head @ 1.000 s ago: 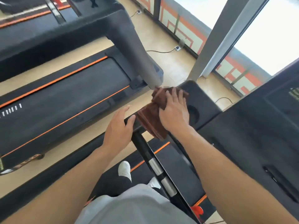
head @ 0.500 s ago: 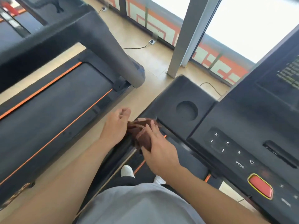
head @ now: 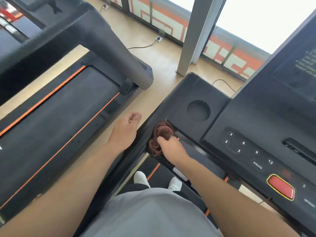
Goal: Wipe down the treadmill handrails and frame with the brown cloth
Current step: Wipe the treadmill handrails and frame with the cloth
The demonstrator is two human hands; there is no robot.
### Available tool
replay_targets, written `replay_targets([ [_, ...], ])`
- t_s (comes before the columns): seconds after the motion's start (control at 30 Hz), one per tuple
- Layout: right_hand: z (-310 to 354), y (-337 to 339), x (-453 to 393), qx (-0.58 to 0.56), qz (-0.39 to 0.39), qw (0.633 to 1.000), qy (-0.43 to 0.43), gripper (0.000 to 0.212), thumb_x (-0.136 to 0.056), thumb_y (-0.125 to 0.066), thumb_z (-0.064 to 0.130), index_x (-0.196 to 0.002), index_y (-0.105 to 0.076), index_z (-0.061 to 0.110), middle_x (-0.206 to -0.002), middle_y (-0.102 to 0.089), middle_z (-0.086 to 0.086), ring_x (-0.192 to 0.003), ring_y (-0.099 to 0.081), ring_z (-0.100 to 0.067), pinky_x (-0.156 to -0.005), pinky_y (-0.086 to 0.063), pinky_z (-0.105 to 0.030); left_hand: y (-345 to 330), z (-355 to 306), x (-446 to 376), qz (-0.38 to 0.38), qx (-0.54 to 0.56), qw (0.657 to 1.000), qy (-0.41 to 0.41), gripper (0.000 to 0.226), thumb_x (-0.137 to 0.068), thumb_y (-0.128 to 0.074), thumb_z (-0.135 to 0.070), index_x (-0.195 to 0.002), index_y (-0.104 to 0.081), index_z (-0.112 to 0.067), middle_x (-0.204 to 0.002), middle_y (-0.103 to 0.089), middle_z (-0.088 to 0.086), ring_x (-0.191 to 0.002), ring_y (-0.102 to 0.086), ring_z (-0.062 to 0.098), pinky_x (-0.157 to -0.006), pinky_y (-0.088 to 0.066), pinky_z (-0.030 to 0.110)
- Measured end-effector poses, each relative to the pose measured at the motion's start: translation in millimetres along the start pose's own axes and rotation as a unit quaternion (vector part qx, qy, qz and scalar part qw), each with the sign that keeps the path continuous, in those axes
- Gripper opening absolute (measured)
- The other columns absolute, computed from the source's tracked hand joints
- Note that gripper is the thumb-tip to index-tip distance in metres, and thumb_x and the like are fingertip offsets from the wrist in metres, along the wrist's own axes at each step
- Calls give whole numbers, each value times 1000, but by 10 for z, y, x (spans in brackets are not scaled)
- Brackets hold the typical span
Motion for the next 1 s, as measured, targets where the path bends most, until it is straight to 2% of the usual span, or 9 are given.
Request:
replay_targets([
  [0.17,300,156,295,222,-39,968,107,15,-95,-49,39,-95,-55,25,-96,-67,0,-83,-58,-29,-76,-44,-36,13,-222,161,-47,15,998,-35,33,-101,-48,-47,-120,-67,-27,-113,-71,-11,-109,-64,7,-99,-48,30],
  [0.27,413,537,446,57,-38,989,130,15,-95,-51,31,-102,-63,27,-98,-73,6,-89,-67,-20,-85,-54,-38,1,-499,331,-59,66,993,-74,25,-101,-53,-40,-113,-69,-25,-103,-73,-11,-99,-67,4,-89,-52,22],
  [0.4,508,1050,725,-124,-90,975,163,19,-102,-55,22,-119,-61,31,-103,-73,14,-86,-67,4,-67,-48,-5,-408,-915,543,81,130,983,-100,21,-104,-51,-29,-106,-70,-18,-88,-74,-3,-84,-71,10,-71,-52,11],
  [0.47,543,1360,827,-119,-163,962,185,20,-101,-55,24,-118,-57,35,-102,-71,16,-89,-66,1,-71,-51,-12,-549,-1005,556,99,132,981,-106,18,-104,-53,-27,-102,-70,-21,-88,-75,3,-86,-73,17,-71,-56,17],
  [0.53,513,1626,772,-11,-249,951,180,32,-100,-55,29,-131,-51,35,-123,-66,10,-111,-62,-10,-95,-52,-34,-600,-989,483,70,106,986,-106,12,-100,-59,-31,-104,-69,-28,-87,-75,0,-81,-75,15,-74,-62,32],
  [0.6,478,1686,536,224,-282,922,145,62,-99,-56,38,-155,-33,22,-159,-39,-4,-145,-38,-26,-121,-32,-47,-598,-933,406,34,78,992,-89,13,-98,-62,-31,-110,-66,-30,-83,-73,-4,-70,-74,9,-78,-62,39],
  [0.67,336,1555,216,354,-234,900,102,78,-100,-53,46,-162,-19,14,-171,-12,-10,-157,-13,-31,-128,-9,-46,-607,-920,376,26,78,993,-81,15,-97,-62,-29,-112,-64,-31,-80,-73,-4,-65,-73,9,-79,-61,38],
  [0.77,248,1351,-67,371,-177,906,98,70,-101,-42,45,-161,-27,11,-173,-8,-10,-159,-7,-28,-130,-3,-41,-639,-913,417,42,70,993,-90,16,-95,-64,-28,-110,-65,-33,-80,-73,-6,-72,-72,4,-77,-52,25],
  [1.0,422,1355,-112,332,-144,925,116,42,-89,-55,24,-130,-56,12,-130,-56,-10,-117,-55,-35,-97,-46,-43,-642,-597,546,39,79,994,-60,15,-90,-66,-34,-104,-66,-41,-83,-73,-8,-86,-71,10,-89,-55,39],
])
Point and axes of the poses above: each hand's wrist, its own x-axis away from the middle knuckle, its own y-axis out of the back of the hand, z = x × y, the point moved 10 cm from there along -x, towards the middle knuckle
